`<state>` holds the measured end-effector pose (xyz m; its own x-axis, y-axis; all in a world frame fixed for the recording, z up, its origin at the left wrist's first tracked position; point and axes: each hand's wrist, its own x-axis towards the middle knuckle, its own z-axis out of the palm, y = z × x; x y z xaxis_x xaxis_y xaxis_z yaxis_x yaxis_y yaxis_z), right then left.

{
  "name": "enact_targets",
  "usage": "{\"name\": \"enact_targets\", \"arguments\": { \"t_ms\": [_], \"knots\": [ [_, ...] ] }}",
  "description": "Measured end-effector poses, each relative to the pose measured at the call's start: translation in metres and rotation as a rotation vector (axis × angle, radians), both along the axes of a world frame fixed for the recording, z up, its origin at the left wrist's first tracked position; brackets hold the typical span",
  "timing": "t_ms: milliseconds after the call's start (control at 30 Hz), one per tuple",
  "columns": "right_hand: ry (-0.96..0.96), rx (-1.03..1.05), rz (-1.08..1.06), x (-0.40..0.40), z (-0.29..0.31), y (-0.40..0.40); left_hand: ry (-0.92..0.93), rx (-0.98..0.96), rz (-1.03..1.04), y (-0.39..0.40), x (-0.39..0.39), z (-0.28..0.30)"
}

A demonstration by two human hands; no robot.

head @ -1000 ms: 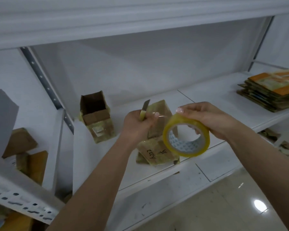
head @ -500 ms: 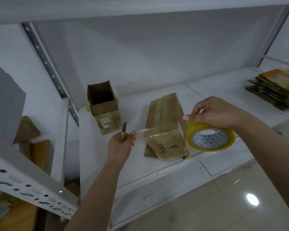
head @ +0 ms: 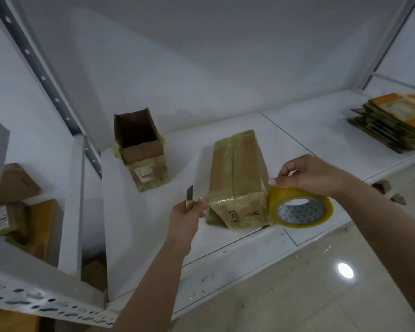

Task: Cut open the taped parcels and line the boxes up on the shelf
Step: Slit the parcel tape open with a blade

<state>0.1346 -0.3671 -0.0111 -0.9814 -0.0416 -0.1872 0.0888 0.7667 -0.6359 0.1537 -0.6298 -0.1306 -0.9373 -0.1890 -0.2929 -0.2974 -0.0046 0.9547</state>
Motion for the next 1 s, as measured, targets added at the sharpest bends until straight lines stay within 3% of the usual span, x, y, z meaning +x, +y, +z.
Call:
{"name": "enact_targets", "arguments": {
  "t_ms": [167, 333, 500, 600, 700, 767, 900, 1000],
  "knots": [
    [0.007, -0.032, -0.007, -0.001, -0.011, 0.001, -0.103, 0.304, -0.006, 0.018, 0.007, -0.007],
    [0.005, -0.035, -0.005, 0.001, -0.018, 0.009, -0.215, 0.482, -0.032, 0.030, 0.008, -0.006],
    [0.009, -0.015, -0.032, 0.000, -0.025, 0.019, -0.339, 0.509, -0.106, 0.047, 0.016, -0.020],
    [0.001, -0.031, -0.043, 0.004, -0.031, 0.027, -0.316, 0.390, -0.124, 0.047, 0.023, -0.027],
    [0.003, -0.042, -0.044, 0.005, -0.034, 0.032, -0.148, 0.100, -0.084, 0.026, 0.009, -0.003],
    [0.012, -0.055, -0.037, 0.004, -0.034, 0.032, 0.002, 0.014, -0.067, 0.013, -0.003, 0.024],
    [0.016, -0.084, -0.013, 0.001, -0.036, 0.028, 0.342, -0.107, -0.381, 0.033, -0.015, 0.086],
    [0.022, -0.102, -0.002, 0.001, -0.039, 0.029, 0.346, -0.190, -0.675, 0.075, -0.024, 0.104]
  ]
}}
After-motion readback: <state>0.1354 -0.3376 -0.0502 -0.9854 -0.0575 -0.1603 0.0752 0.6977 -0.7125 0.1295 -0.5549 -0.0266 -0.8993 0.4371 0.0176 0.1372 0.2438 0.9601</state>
